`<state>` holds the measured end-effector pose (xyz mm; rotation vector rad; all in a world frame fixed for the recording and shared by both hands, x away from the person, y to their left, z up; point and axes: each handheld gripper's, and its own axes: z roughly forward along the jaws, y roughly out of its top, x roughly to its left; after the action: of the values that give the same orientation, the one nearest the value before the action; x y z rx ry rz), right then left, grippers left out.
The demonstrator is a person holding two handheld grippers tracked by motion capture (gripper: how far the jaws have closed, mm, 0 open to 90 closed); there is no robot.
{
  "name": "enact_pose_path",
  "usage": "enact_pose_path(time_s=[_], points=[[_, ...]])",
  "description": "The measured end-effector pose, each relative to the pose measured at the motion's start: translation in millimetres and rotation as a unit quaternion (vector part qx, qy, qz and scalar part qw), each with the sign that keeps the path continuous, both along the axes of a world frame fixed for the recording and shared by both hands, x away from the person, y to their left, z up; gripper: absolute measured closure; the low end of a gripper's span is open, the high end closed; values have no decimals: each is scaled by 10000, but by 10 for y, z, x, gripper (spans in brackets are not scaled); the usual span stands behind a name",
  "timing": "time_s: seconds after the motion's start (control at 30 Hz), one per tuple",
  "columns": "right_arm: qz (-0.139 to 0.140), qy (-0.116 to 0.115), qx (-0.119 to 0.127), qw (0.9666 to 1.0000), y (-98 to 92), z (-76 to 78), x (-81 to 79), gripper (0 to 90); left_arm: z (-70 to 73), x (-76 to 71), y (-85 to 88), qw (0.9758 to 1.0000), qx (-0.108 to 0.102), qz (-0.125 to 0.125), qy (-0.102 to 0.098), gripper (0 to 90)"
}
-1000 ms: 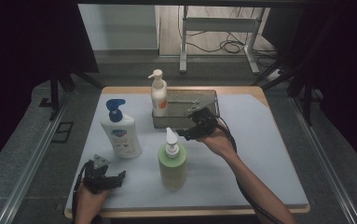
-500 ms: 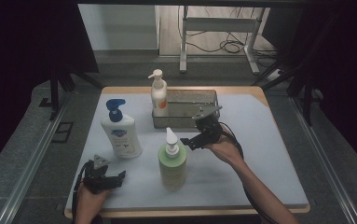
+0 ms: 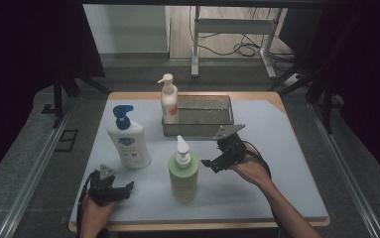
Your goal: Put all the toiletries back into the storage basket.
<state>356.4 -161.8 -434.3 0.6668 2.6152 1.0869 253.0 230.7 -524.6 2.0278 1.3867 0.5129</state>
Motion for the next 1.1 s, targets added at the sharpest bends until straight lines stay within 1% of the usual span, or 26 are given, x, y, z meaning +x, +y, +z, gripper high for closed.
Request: enact_pose_path(time_s=[0.03,0.1,0.13,0.23,0.3,0.47,0.53,0.57,0.7,0.8,0.87,0.9,1.0,1.1], points=[[0,0,0,10000,0,0,0,0,0,0,0,10000,0,0,0,114],[77,48,-15,10000,-32,-18,-66,0,0,0,0,10000,3,-1,-2,114],[77,48,-15,10000,-32,-18,-66,0,0,0,0,10000,3,-1,-1,114],[162,8,49,9999,-78,-18,-151,0,0,0,1,10000,9,0,-4,114],[168,-6,58,9998,-87,-21,-162,0,0,1,2,10000,15,-11,-6,114],[231,40,157,9996,-128,-39,-280,0,1,1,3,10000,18,-12,-5,114],[249,42,169,9995,-130,-40,-298,0,1,1,2,10000,15,-10,-5,114],[270,50,180,9995,-126,-40,-341,0,1,1,2,10000,17,-9,-6,114],[319,70,175,9993,-113,-39,-397,0,1,1,2,10000,18,-11,-5,114],[388,125,99,9991,-85,-43,-460,0,1,1,2,10000,16,-9,-5,114],[397,153,87,9991,-79,-44,-474,0,1,1,3,10000,22,-8,-7,114],[418,215,94,9989,-64,-47,-501,0,0,-1,0,10000,6,0,-4,114],[440,276,157,9985,-43,-36,-546,0,0,-1,0,10000,4,2,-2,114],[476,294,193,9982,-22,-18,-582,0,0,-1,0,10000,4,1,-1,114]])
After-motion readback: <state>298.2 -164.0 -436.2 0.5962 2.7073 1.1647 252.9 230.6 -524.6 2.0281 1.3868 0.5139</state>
